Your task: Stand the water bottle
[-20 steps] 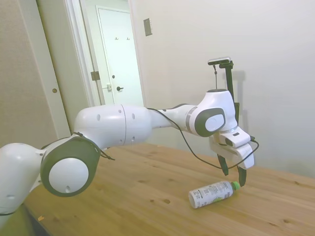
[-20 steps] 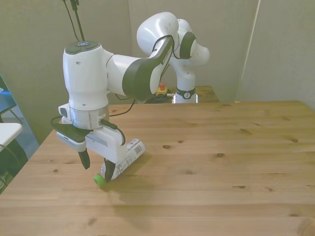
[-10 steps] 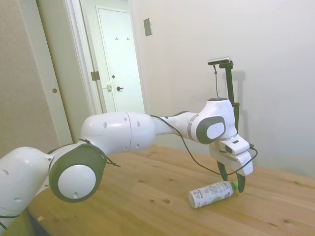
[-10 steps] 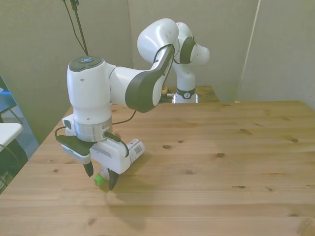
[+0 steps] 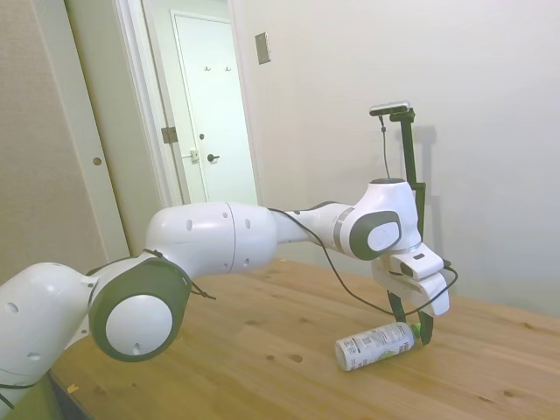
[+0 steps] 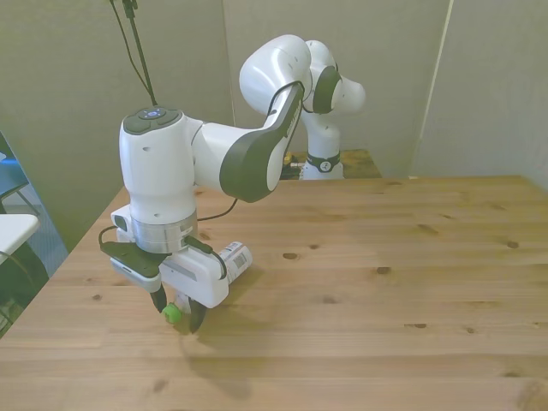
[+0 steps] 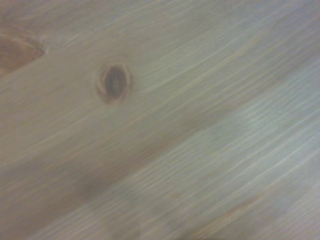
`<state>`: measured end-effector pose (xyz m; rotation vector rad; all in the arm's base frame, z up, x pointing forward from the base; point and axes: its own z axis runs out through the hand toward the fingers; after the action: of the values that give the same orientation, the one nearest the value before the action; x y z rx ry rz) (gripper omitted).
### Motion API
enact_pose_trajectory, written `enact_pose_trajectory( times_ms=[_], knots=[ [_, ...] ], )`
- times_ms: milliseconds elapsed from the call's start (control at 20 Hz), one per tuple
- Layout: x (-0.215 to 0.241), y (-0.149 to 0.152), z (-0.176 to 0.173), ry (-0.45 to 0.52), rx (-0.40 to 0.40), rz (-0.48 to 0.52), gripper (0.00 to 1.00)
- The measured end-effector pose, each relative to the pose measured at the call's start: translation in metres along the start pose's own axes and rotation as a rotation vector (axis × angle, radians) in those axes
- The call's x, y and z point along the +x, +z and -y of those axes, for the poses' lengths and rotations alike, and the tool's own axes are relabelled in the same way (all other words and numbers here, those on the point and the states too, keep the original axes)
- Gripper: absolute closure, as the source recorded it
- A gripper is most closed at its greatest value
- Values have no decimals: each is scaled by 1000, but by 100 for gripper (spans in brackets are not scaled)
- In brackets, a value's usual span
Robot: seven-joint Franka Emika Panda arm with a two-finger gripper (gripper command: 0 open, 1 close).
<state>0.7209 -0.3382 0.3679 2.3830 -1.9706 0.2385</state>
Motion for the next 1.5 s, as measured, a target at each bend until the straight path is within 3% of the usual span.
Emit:
enact_pose_trajectory(
  times_ms=[600, 800, 1150, 1500],
  knots=[
    [-8, 4, 1, 2, -36, 11, 100],
    [-10, -4, 9, 19, 8, -23, 100],
    [-31, -78, 35, 4, 194, -182, 100],
    [-80, -142, 33, -39, 342, -319, 100]
  ],
)
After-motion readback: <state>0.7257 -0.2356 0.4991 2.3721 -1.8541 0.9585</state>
